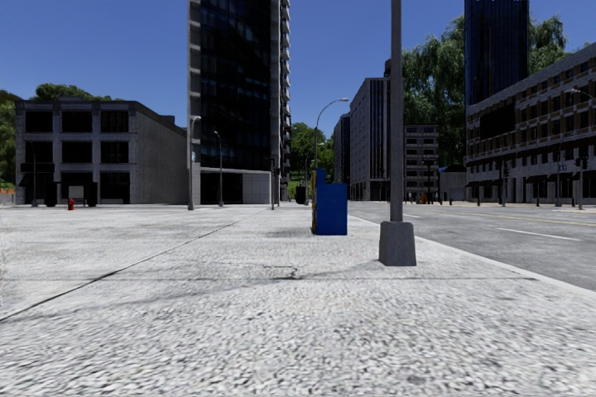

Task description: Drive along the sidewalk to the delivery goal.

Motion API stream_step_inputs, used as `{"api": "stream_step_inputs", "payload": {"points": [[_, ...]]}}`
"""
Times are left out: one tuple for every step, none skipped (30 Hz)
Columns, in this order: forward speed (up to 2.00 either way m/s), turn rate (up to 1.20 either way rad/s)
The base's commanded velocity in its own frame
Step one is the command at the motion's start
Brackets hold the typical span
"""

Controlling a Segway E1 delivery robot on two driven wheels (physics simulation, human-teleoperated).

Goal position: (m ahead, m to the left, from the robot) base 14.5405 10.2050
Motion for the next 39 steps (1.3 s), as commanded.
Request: {"api": "stream_step_inputs", "payload": {"points": [[1.4,0.0],[1.4,0.0],[1.4,0.0],[1.4,0.0],[1.4,0.0],[1.4,0.0],[1.4,0.0],[1.4,0.0],[1.4,0.0],[1.4,0.0],[1.4,0.0],[1.4,0.09],[1.4,0.21],[1.4,0.49],[1.4,0.49],[1.4,0.51],[1.4,0.51],[1.4,0.51],[1.4,0.51],[1.4,0.51],[1.4,0.51],[1.4,0.51],[1.4,0.51],[1.4,0.51],[1.4,0.51],[1.4,0.51],[1.4,0.51],[1.4,0.51],[1.4,0.51],[1.4,0.51],[1.4,0.51],[1.4,0.51],[1.4,0.51],[1.4,0.51],[1.4,0.51],[1.4,0.51],[1.4,0.51],[1.4,0.51],[1.4,0.51]]}}
